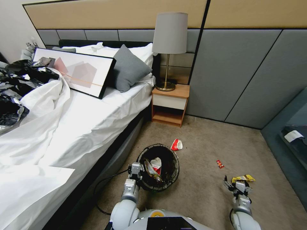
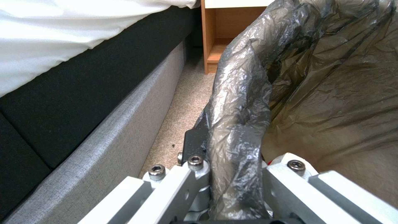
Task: Pick up the trash bin, then pick up the garbage from the floor and place it into the trash bin.
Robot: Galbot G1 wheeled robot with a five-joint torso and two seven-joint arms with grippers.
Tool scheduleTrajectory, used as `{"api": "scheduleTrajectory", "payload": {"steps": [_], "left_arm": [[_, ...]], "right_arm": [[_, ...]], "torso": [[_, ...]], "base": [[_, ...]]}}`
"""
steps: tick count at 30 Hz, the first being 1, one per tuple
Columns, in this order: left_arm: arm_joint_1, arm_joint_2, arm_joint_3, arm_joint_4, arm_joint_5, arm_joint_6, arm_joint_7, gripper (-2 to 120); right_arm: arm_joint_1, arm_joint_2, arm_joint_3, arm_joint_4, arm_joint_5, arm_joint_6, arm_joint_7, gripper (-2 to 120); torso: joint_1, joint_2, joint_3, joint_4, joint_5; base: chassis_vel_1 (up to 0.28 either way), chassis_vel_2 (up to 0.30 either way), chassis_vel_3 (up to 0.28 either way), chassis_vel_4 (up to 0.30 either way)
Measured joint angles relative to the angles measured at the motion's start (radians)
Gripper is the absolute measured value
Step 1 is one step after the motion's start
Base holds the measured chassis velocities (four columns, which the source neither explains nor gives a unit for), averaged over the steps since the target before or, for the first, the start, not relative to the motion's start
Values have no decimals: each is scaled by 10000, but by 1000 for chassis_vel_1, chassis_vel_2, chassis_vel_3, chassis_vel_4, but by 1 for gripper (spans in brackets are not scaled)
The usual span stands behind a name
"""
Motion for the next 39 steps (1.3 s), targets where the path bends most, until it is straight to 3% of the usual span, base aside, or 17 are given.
{"api": "scheduleTrajectory", "payload": {"steps": [20, 34, 39], "left_arm": [[7, 29, -24, -19, -45, -29, -20, 1], [19, 48, -10, -64, -33, -39, -23, 1], [44, 40, -10, -86, 9, -39, -24, 1]], "right_arm": [[221, -105, 398, -1354, -557, -148, 592, 100], [534, -29, 112, -2000, 532, -555, -146, 100], [683, -7, 13, -2301, 1107, -715, -594, 100]], "torso": [[0, 0, 0, -1, -2], [0, 0, 0, 1, 0], [0, 0, 0, 0, -17]], "base": [[0, 0, 0, 0], [0, 0, 0, 0], [0, 0, 0, 0]]}}
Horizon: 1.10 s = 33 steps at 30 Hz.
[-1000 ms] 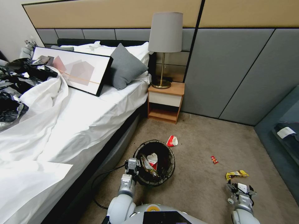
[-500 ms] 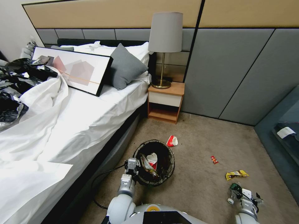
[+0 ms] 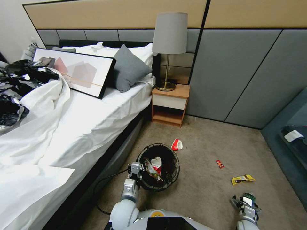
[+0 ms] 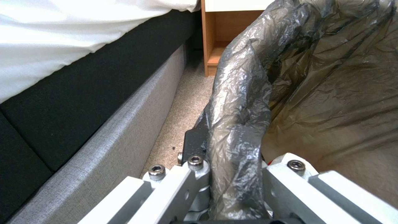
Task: Pick up the trash bin, then pick up the garbage from the floor and place it into the trash bin.
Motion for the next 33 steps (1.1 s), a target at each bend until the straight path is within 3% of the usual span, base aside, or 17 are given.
{"api": "scheduleTrajectory", "payload": {"steps": [3, 6, 7, 17, 30, 33], "left_arm": [[29, -8, 11, -14, 19, 0, -1, 1], [60, -4, 3, -40, 28, 0, -3, 1], [65, -7, 0, -55, 30, -3, -3, 1], [44, -18, 36, -42, 33, -7, -2, 1], [35, -12, 44, -12, 28, -10, -3, 1], [35, -18, 49, -11, 27, -11, -2, 1]], "right_arm": [[100, 7, 4, -244, 107, -19, -59, 100], [147, 8, 52, -429, 225, 2, -210, 100], [160, -5, 76, -498, 278, 22, -343, 97], [203, -22, 115, -599, 326, 186, -432, 87], [210, 34, 54, -534, 229, 465, -438, 55], [208, 45, 37, -499, 225, 515, -418, 41]], "torso": [[0, 0, 0, -1, -4], [0, 0, 0, -12, 21], [0, 0, 0, 2, 6], [0, 1, 0, 1, 16], [0, 0, 0, 5, 26], [0, 0, 0, 2, 24]], "base": [[0, 0, 0, 0], [0, 0, 0, 0], [0, 0, 0, 0], [0, 0, 0, 0], [0, 0, 0, 0], [0, 0, 0, 0]]}}
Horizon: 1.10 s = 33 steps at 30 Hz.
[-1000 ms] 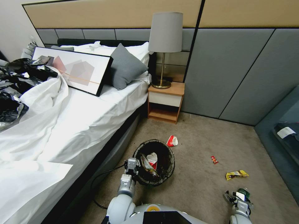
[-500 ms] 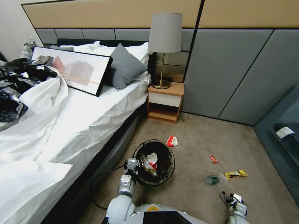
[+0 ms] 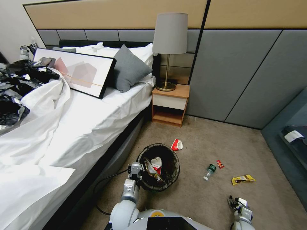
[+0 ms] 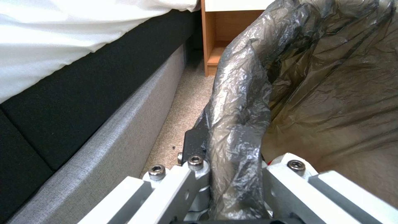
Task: Pick up the trash bin, then pick up the garbage from the floor and place it into the trash bin.
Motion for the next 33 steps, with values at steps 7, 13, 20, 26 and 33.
{"api": "scheduleTrajectory", "payload": {"steps": [7, 13, 20, 26, 33], "left_arm": [[15, -24, 5, -1, 12, 0, 4, 1], [18, -29, 24, -1, 29, 0, 5, 1], [22, -20, 7, -5, 30, 0, 5, 1], [19, -24, 11, -5, 31, 1, 5, 1], [19, -48, 20, 40, 74, 8, 6, 1]], "right_arm": [[-153, 59, -54, 635, 6, 43, 62, 20], [-177, 93, -101, 936, 8, 52, 73, 34], [-226, 121, -144, 1317, 9, 121, 108, 63], [-435, 163, -168, 2154, 14, 204, 179, 68], [-818, 278, -326, 3779, -146, 794, 295, 75]], "torso": [[0, -1, 0, -5, -9], [0, -1, 0, -3, -9], [0, -1, 0, -3, -8], [0, -1, 0, -3, -7], [0, -1, 0, -2, -10]], "base": [[0, 0, 0, 0], [0, 0, 0, 0], [0, 0, 0, 0], [0, 0, 0, 0], [0, 0, 0, 0]]}}
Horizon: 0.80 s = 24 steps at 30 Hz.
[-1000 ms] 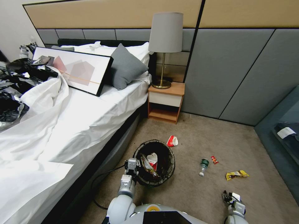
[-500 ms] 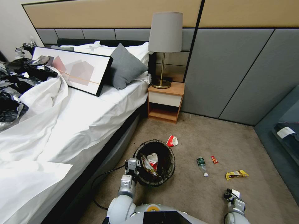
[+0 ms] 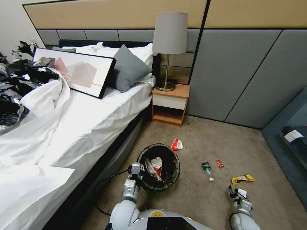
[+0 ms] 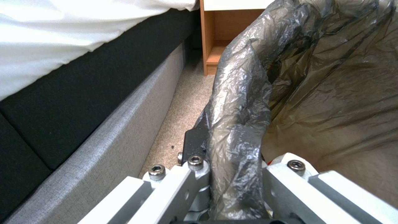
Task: Pick up the trash bin, then pick up the garbage from the floor and place it into the trash bin.
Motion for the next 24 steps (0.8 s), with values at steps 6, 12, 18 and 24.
{"api": "scheduleTrajectory", "payload": {"steps": [6, 12, 18, 24], "left_arm": [[2, -28, 1, 13, 37, 6, 1, 1], [6, -48, 17, 28, 74, 7, 2, 1], [45, -46, -12, 18, 96, 9, 6, 1], [47, -50, -14, 14, 110, 11, 5, 1]], "right_arm": [[-120, 18, -356, 920, -44, 460, -130, 83], [-52, 18, -584, 1028, -163, 495, -139, 87], [129, 29, -933, 803, -299, 623, -178, 89], [137, 33, -1273, 686, -359, 732, -337, 89]], "torso": [[0, 0, -1, 1, 1], [0, 0, -1, 0, 0], [0, 0, -1, 1, 3], [0, 0, 0, -2, -6]], "base": [[0, 0, 0, 0], [0, 0, 0, 0], [0, 0, 0, 0], [0, 0, 0, 0]]}}
